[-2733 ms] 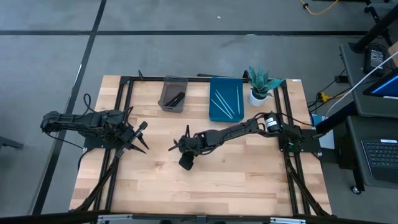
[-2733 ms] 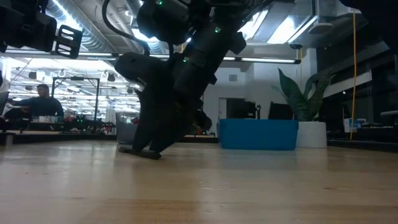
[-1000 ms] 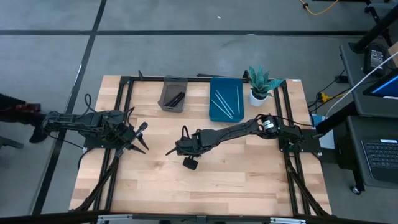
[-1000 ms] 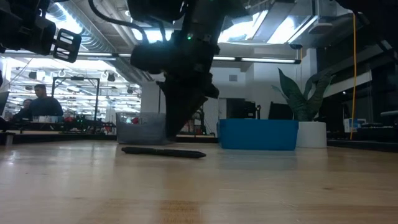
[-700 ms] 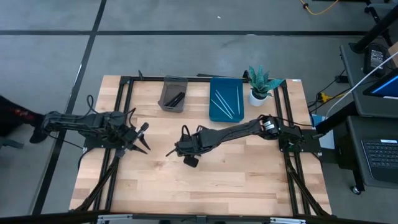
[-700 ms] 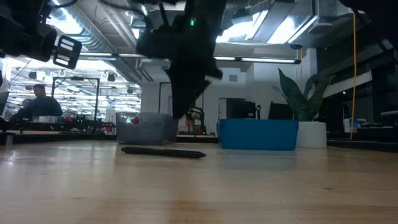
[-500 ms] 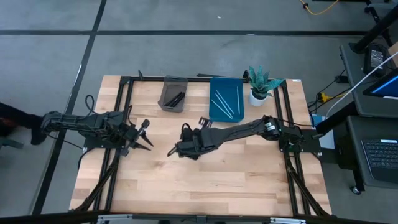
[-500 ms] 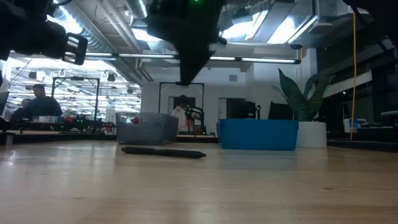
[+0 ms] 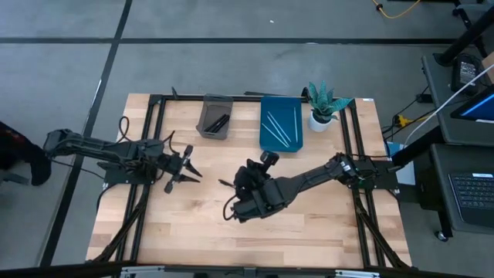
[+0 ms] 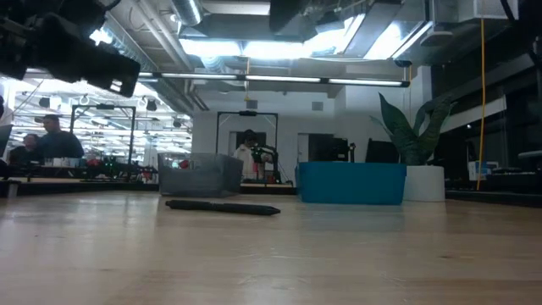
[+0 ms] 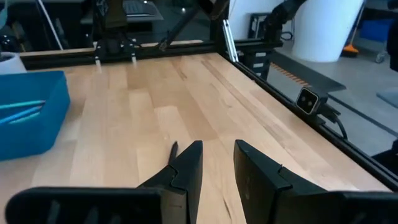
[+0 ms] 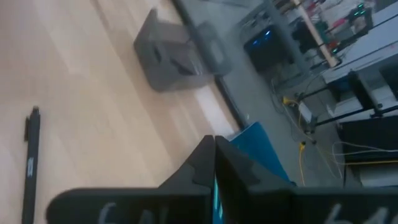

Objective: Sort pens & pencils
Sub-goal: Put the black pen into the black bin

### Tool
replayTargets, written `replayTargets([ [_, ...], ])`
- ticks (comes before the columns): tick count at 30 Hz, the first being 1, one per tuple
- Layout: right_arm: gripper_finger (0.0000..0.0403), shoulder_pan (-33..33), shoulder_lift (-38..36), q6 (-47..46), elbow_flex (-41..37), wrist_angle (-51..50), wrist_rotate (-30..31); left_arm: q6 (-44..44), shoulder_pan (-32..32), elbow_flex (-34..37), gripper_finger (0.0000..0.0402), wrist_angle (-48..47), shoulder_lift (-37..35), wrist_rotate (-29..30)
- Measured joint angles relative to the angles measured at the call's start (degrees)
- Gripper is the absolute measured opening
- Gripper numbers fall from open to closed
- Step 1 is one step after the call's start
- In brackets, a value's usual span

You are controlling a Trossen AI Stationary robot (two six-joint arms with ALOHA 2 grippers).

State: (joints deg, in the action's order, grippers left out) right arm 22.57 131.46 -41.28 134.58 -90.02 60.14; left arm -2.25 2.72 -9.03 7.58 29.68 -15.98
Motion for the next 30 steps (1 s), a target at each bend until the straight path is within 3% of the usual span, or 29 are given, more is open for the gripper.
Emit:
replayTargets([
  [4,0.0014,0.72,-1.38,-2.05,-1.40,0.05,1.94,-1.66,1.69,-4.04,0.0086,0.32,5.65,1.41],
  [8,0.0006,1.30,-5.50,-5.81,-7.97,-0.02,2.69,-4.43,3.81,-7.45,0.0086,0.34,10.09,1.90],
  [16,0.0006,2.75,-21.31,-18.46,-32.33,4.17,3.25,-6.38,5.33,-8.87,0.0086,2.18,15.00,6.44],
  [20,0.0006,3.61,-29.80,-14.06,-45.95,19.30,2.02,-6.11,5.17,-8.93,0.0086,4.67,17.61,8.74],
  [27,0.0006,2.36,-42.78,15.41,-69.02,63.49,-9.88,-7.28,3.60,-15.62,0.0086,2.83,28.79,9.44],
  [30,0.0006,1.19,-47.86,23.47,-77.90,79.11,-16.11,-8.70,2.53,-19.86,0.0086,-0.75,33.75,9.59],
])
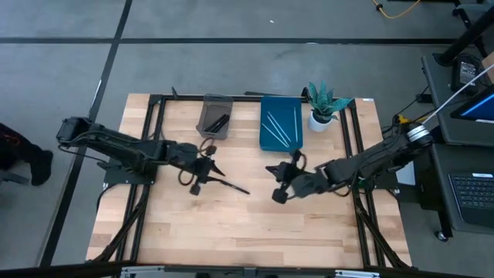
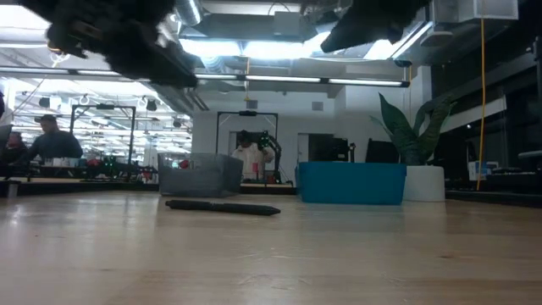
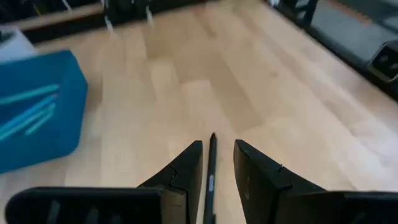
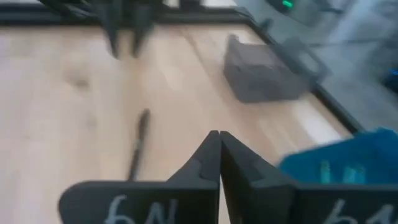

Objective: Sort pens & pencils
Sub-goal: Put the black pen into the black bin

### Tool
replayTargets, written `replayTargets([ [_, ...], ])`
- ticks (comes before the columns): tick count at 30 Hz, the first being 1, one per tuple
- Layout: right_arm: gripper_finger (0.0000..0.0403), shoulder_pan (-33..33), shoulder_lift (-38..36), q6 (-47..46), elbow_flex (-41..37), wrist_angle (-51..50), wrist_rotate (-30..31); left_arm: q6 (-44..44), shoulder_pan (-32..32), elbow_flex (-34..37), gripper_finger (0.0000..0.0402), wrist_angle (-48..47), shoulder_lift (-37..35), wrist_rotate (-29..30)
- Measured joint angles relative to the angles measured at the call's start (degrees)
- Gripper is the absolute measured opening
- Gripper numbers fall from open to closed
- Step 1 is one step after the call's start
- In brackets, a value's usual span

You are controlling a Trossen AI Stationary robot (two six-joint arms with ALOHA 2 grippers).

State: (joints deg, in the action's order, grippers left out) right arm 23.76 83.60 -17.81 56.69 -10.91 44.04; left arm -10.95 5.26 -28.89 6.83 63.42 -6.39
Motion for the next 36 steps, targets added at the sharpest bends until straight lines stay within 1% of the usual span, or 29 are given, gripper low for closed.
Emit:
replayTargets([
  [3,0.0006,-0.49,-3.97,3.43,-7.20,9.20,-3.11,-0.03,-1.15,-3.59,0.0086,-4.60,3.98,0.04],
  [7,0.0006,-0.42,-7.09,3.99,-13.54,14.66,-4.70,0.30,-2.37,-6.06,0.0086,-9.36,9.64,0.04],
  [11,0.0006,-0.42,-7.52,3.96,-16.52,17.35,-5.21,0.71,-2.60,-8.90,0.0086,-11.02,15.41,0.02],
  [16,0.0006,-0.77,-7.33,3.62,-17.01,17.00,-6.28,-0.18,-1.48,-14.41,0.0086,-12.92,22.67,0.01],
  [19,0.0006,-0.77,-7.35,4.40,-17.00,17.09,-6.37,-1.51,-0.64,-17.76,0.0086,-16.83,26.70,0.42],
  [24,0.0006,-0.77,-7.35,4.81,-17.00,16.62,-6.67,-3.20,1.01,-21.64,0.0086,-20.14,32.95,5.40],
  [28,0.0006,-0.77,-7.35,6.55,-17.00,16.47,-6.73,-3.23,1.09,-23.63,0.0086,-22.06,35.58,8.76],
  [36,0.0006,-0.77,-7.35,8.07,-17.00,15.38,-6.76,-3.10,0.02,-24.76,0.0086,-23.01,38.14,8.25],
])
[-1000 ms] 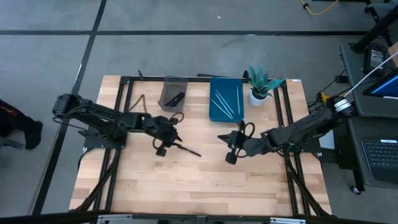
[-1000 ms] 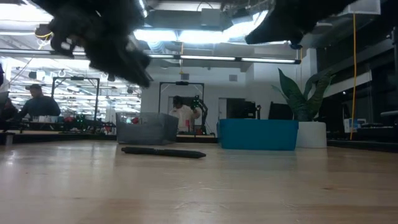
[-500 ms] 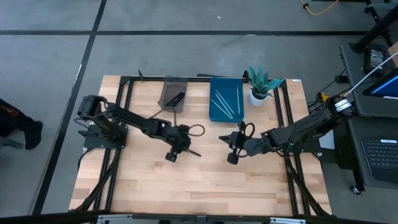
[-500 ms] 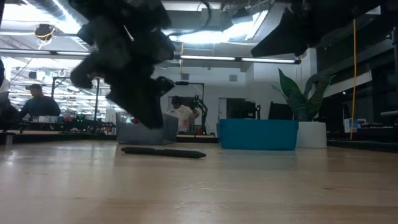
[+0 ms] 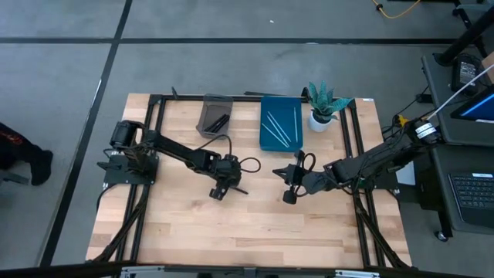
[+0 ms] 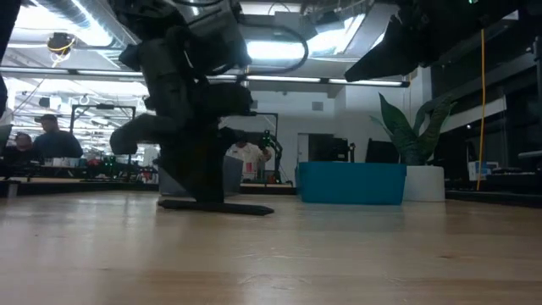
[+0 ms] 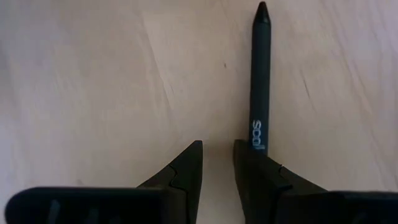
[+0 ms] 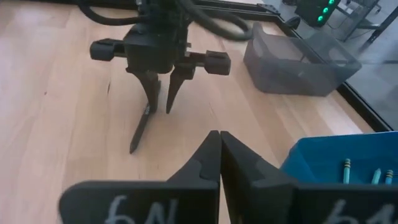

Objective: Sort pens & pencils
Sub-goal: Put the black pen into the black bin

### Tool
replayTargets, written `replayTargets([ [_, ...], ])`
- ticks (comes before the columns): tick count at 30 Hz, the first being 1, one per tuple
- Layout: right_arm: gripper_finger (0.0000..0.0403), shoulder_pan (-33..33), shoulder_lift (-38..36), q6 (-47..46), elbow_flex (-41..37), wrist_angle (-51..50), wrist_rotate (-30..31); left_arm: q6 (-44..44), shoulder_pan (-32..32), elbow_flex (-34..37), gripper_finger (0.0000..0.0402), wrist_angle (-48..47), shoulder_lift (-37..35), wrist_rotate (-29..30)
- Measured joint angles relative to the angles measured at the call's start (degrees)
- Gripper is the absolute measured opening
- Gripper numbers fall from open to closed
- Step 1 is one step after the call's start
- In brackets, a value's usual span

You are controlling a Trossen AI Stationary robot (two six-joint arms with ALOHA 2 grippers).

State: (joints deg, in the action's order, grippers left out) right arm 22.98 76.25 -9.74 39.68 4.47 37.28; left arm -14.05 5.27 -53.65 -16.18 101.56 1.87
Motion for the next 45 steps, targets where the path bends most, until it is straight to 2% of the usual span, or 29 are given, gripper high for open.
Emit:
replayTargets([
  [5,0.0006,0.00,0.00,1.47,0.00,-0.54,0.05,0.40,0.01,-0.15,0.0086,0.12,0.98,-2.21],
  [11,0.0006,-0.09,0.00,1.50,0.00,-1.49,0.04,0.38,0.14,-0.01,0.0086,-1.20,-1.03,0.05],
  [16,0.0006,-0.09,0.02,0.98,0.00,-2.30,0.05,2.24,1.05,-2.81,0.0086,-5.51,-1.82,0.09],
  [25,0.0006,-0.09,0.02,0.86,0.02,-2.24,0.04,3.44,4.61,-3.02,0.0086,-5.91,-1.60,-0.11],
  [31,0.0006,-0.09,0.02,-0.65,0.02,-2.10,-0.15,3.50,4.22,-3.02,0.0086,-5.87,-1.58,-0.08],
  [35,0.0006,-0.09,0.02,-0.50,0.02,-2.06,-2.42,3.55,3.70,-3.02,0.0086,-5.83,-1.52,-0.08],
  [45,0.0006,-0.07,0.04,-0.39,0.04,-2.10,-2.52,4.49,2.48,-3.52,0.0086,-5.29,4.45,-2.82],
])
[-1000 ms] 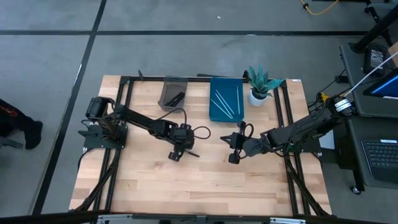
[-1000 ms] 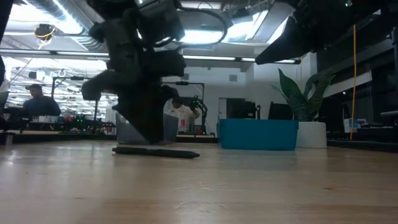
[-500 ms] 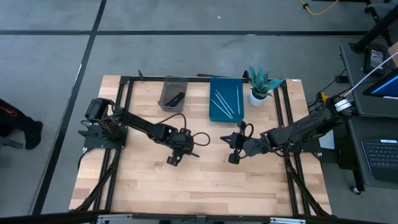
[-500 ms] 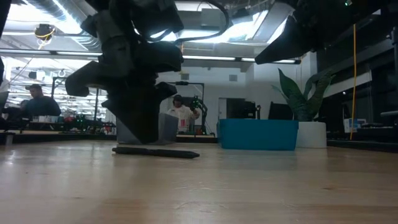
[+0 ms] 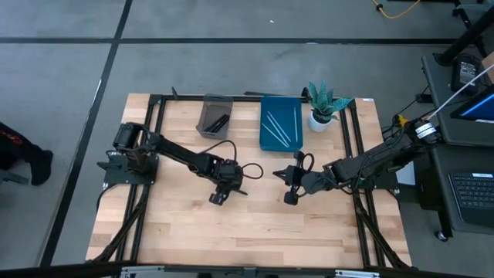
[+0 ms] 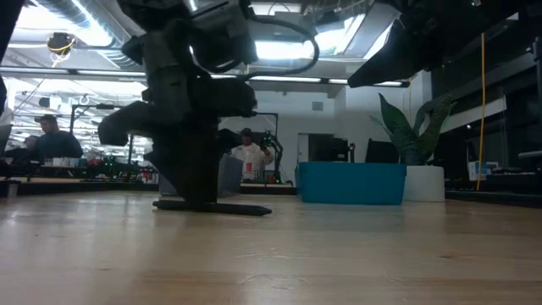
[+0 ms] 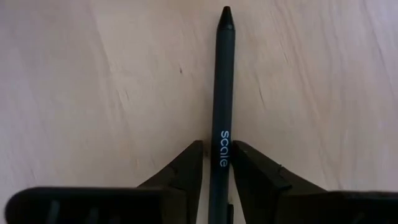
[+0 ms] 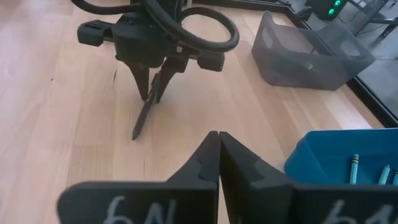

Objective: Sort pens & pencils
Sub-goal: Put the black pen into the black bin

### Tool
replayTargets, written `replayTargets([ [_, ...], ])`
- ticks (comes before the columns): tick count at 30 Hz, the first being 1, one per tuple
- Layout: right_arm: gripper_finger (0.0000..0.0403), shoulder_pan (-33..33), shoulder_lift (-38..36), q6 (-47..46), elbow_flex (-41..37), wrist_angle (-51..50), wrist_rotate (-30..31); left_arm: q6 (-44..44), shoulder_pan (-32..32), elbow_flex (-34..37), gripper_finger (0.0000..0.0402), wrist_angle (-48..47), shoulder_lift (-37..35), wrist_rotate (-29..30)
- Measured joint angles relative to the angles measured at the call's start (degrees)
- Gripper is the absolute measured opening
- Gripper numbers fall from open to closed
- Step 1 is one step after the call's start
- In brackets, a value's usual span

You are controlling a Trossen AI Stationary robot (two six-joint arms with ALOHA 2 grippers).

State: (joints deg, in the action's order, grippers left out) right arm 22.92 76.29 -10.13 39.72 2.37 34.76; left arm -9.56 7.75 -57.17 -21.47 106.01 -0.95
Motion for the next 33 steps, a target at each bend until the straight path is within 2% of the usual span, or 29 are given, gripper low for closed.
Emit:
replayTargets([
  [5,0.0006,0.00,0.00,-0.02,0.00,0.00,-0.02,-0.33,-1.16,0.04,0.0081,-0.10,0.18,-1.08],
  [11,0.0006,0.00,0.00,0.07,0.00,-0.09,-0.27,-4.21,-1.24,0.11,0.0018,0.01,0.16,-1.66],
  [20,0.0006,0.00,-0.02,0.02,0.00,-0.11,-0.48,-7.37,-1.33,0.63,0.0018,1.12,-0.87,-3.70],
  [24,0.0006,0.14,0.00,-0.06,0.00,-0.15,-0.50,-7.86,-1.60,1.12,0.0018,0.32,-4.62,-3.73],
  [33,0.0006,0.17,0.00,-0.27,0.00,-0.42,-1.71,-9.10,-1.33,0.81,0.0017,-2.30,-19.19,-3.72],
])
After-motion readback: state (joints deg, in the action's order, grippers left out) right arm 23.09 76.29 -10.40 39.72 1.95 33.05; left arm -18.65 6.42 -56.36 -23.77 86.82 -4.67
